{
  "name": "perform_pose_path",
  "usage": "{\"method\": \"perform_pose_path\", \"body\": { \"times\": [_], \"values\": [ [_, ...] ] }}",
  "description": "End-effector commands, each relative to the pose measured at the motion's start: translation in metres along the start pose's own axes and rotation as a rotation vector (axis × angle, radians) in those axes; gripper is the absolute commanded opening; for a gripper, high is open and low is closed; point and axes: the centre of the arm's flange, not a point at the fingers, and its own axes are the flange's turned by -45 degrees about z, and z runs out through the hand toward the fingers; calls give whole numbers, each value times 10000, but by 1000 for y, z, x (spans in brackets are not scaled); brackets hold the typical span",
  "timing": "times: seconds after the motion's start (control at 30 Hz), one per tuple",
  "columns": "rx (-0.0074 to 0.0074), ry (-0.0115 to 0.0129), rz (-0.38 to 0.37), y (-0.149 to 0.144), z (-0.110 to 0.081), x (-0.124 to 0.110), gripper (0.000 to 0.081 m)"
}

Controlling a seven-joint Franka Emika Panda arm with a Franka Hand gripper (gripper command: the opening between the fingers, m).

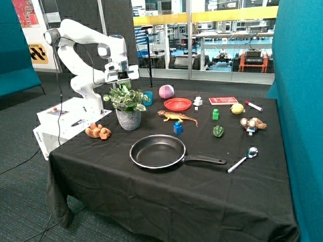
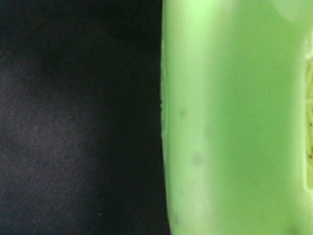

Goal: Water the pot plant and put the can on the plate

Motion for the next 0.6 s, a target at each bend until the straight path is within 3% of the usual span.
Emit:
{"method": "perform_pose_path", "body": {
  "times": [0.0,0.1,0.13,0.17,0.23,0.4,0.57],
  "values": [
    [13,-37,-13701,-4,68,82,0],
    [13,-37,-13701,-4,71,87,0],
    [-12,-34,-75,0,38,46,0],
    [-12,-34,-75,3,21,25,0],
    [-12,-34,-75,4,9,10,0],
    [-13,-34,24,4,3,5,0],
    [-12,-35,-411,-4,1,-2,0]
  ]
}}
